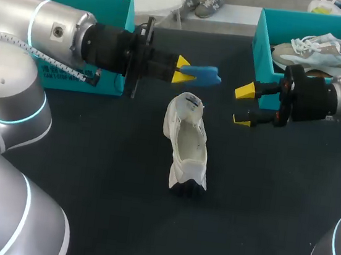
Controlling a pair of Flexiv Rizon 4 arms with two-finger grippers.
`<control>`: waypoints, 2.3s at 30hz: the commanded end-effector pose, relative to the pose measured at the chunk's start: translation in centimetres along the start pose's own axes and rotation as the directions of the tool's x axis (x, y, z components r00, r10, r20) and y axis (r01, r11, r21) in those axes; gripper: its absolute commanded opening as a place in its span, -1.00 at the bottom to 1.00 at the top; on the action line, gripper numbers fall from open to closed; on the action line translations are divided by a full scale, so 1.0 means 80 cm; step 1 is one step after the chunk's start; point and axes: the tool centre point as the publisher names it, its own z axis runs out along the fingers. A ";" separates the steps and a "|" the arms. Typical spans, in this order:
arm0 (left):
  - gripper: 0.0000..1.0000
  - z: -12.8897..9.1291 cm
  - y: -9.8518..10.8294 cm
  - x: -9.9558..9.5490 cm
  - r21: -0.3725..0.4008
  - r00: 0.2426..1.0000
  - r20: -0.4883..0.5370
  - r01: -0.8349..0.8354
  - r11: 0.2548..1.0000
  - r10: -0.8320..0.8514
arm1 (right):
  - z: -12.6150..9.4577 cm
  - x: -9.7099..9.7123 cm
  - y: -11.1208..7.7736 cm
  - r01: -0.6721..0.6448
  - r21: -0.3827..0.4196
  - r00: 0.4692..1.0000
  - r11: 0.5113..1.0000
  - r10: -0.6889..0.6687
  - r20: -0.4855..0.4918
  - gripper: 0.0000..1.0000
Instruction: Take the shoe out of the shoebox, open the shoe tongue, remove and reinsert the insole, then place the shoe into the shoebox
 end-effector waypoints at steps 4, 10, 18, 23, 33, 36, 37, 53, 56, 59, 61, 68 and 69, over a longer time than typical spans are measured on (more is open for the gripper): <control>-1.00 -0.001 0.008 0.020 -0.035 0.962 -0.070 -0.267 0.963 0.265 | 0.001 -0.001 0.000 0.000 -0.001 1.000 1.000 0.000 0.001 1.00; -1.00 0.006 0.011 0.028 -0.101 0.931 -0.137 -0.353 0.930 0.339 | 0.001 -0.001 0.000 0.000 -0.001 1.000 1.000 0.000 0.001 1.00; -1.00 0.006 0.011 0.028 -0.101 0.931 -0.137 -0.353 0.930 0.339 | 0.001 -0.001 0.000 0.000 -0.001 1.000 1.000 0.000 0.001 1.00; -1.00 0.006 0.011 0.028 -0.101 0.931 -0.137 -0.353 0.930 0.339 | 0.001 -0.001 0.000 0.000 -0.001 1.000 1.000 0.000 0.001 1.00; -1.00 -0.004 0.014 0.053 -0.108 0.852 -0.192 -0.512 0.852 0.487 | 0.001 -0.001 0.000 0.000 -0.001 1.000 1.000 0.000 0.001 1.00; -1.00 -0.009 0.015 0.063 -0.075 0.820 -0.153 -0.566 0.821 0.551 | 0.001 -0.001 0.000 0.000 -0.001 1.000 1.000 0.000 0.001 1.00; -1.00 -0.010 0.017 0.066 -0.074 0.808 -0.163 -0.583 0.809 0.567 | 0.001 -0.001 0.000 0.000 -0.001 1.000 1.000 0.000 0.001 1.00; -1.00 -0.006 0.023 0.074 -0.094 0.788 -0.203 -0.607 0.789 0.581 | 0.001 -0.001 0.000 0.000 -0.001 1.000 1.000 0.000 0.001 1.00; -1.00 -0.006 0.023 0.074 -0.094 0.788 -0.203 -0.607 0.789 0.581 | 0.001 -0.001 0.000 0.000 -0.001 1.000 1.000 0.000 0.001 1.00; -1.00 -0.007 0.028 0.078 -0.097 0.780 -0.191 -0.619 0.779 0.596 | 0.001 -0.001 0.000 0.000 -0.001 1.000 1.000 0.000 0.001 1.00; -1.00 -0.008 0.035 0.083 -0.101 0.773 -0.176 -0.630 0.770 0.610 | 0.001 -0.001 0.000 0.000 -0.001 1.000 1.000 0.000 0.001 1.00; -1.00 -0.004 0.040 0.095 -0.081 0.697 -0.175 -0.714 0.696 0.695 | 0.011 -0.001 0.010 -0.011 -0.001 1.000 1.000 0.011 -0.018 1.00; -1.00 -0.002 0.041 0.096 -0.078 0.690 -0.186 -0.720 0.690 0.699 | 0.014 0.000 0.012 -0.011 -0.002 1.000 1.000 0.011 -0.023 1.00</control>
